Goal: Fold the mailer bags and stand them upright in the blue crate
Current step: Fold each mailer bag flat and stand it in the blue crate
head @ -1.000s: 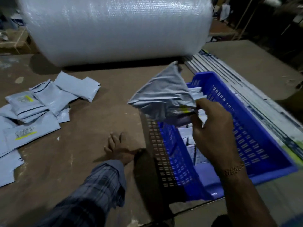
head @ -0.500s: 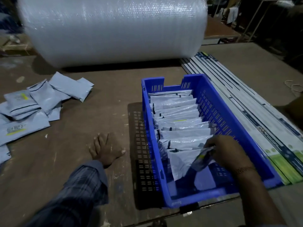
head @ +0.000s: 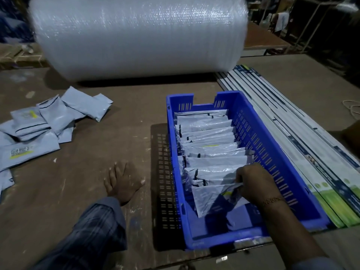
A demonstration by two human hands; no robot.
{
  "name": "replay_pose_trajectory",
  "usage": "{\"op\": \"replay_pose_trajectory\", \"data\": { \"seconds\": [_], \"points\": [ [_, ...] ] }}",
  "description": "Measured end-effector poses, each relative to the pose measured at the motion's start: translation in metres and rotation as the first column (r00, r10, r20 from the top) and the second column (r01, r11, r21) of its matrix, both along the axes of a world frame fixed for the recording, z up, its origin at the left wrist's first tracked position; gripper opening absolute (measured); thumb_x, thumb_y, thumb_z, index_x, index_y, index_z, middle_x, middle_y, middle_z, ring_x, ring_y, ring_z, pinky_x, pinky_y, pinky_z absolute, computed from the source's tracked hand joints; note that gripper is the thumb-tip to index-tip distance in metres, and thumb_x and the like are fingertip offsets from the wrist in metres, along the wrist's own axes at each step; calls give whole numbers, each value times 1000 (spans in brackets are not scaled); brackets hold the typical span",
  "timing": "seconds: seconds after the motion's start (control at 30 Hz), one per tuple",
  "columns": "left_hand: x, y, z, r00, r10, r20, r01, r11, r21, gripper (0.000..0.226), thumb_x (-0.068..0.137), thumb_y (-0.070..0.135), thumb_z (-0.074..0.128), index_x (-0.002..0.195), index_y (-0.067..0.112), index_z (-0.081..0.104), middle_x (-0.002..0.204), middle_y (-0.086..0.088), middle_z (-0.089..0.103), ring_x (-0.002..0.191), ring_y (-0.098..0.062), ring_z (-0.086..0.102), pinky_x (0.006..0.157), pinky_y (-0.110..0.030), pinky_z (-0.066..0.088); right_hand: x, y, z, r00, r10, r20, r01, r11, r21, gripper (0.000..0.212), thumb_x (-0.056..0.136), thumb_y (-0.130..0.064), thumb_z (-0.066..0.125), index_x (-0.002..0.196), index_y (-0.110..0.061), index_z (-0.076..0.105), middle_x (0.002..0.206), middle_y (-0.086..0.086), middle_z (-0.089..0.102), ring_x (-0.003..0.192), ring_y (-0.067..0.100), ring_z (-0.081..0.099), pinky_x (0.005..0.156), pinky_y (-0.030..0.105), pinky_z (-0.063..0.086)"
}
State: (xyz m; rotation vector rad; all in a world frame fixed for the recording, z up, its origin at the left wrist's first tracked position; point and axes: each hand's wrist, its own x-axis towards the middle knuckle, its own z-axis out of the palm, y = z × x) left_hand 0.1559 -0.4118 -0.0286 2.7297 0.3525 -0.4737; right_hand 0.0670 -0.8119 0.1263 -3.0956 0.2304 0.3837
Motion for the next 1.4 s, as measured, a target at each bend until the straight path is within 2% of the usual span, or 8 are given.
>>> {"op": "replay_pose_trajectory", "data": {
  "seconds": [0.47,0.6,0.77,0.97,1.07,1.17,1.27,1.4],
  "points": [
    [-12,10,3,995,-72,75,78,994,-81,103,89,81,53,168,39,0,175,0,-18,161,-25,-17,128,-53,-5,-2,3,-3,993,-112,-46,106,987,-123,24,80,-21,81,101,-15,71,100,7,71,89,28,72,78,39,63],
    [-19,33,-5,960,-146,239,163,985,-51,90,91,86,42,165,46,11,177,6,2,162,-21,0,128,-54,9,-8,11,9,992,-130,-5,129,987,-98,27,83,-17,80,107,-17,69,107,7,68,93,28,69,81,43,62],
    [-24,82,-14,876,-316,364,324,945,40,69,101,69,28,161,37,34,171,8,29,157,-21,28,122,-51,30,-10,46,29,982,-143,125,141,990,27,41,84,-26,84,120,-20,65,119,7,64,102,30,66,82,42,59],
    [-9,157,-8,826,-350,442,380,925,21,48,100,33,45,135,11,69,141,-13,65,121,-35,64,101,-50,51,17,143,54,926,-88,368,28,986,166,31,92,-36,75,116,-19,68,113,5,66,97,26,66,80,41,57],
    [2,201,2,870,-286,401,295,955,41,45,96,28,48,133,14,68,140,-11,64,114,-37,64,94,-49,53,40,197,57,887,-47,460,-49,980,195,21,93,-35,71,108,-21,67,104,1,64,91,24,64,75,41,57],
    [17,245,14,922,-227,314,225,973,43,49,97,42,41,133,21,67,137,-7,64,112,-40,63,90,-53,54,68,255,51,828,12,561,-157,965,211,12,91,-27,69,100,-19,67,97,4,65,88,30,62,71,43,54],
    [32,268,40,918,-312,246,306,950,61,47,92,46,52,116,13,75,120,-11,71,106,-41,70,86,-57,59,97,318,37,793,35,608,-201,958,206,11,94,-25,67,104,-20,69,99,1,67,89,26,61,76,43,51],
    [76,307,55,964,-256,78,264,955,-135,65,81,41,90,139,29,62,154,-1,47,143,-32,45,114,-52,42,142,388,-3,815,22,579,-297,874,386,14,94,-26,67,108,-24,69,101,-5,66,91,18,61,78,37,52]
  ]
}}
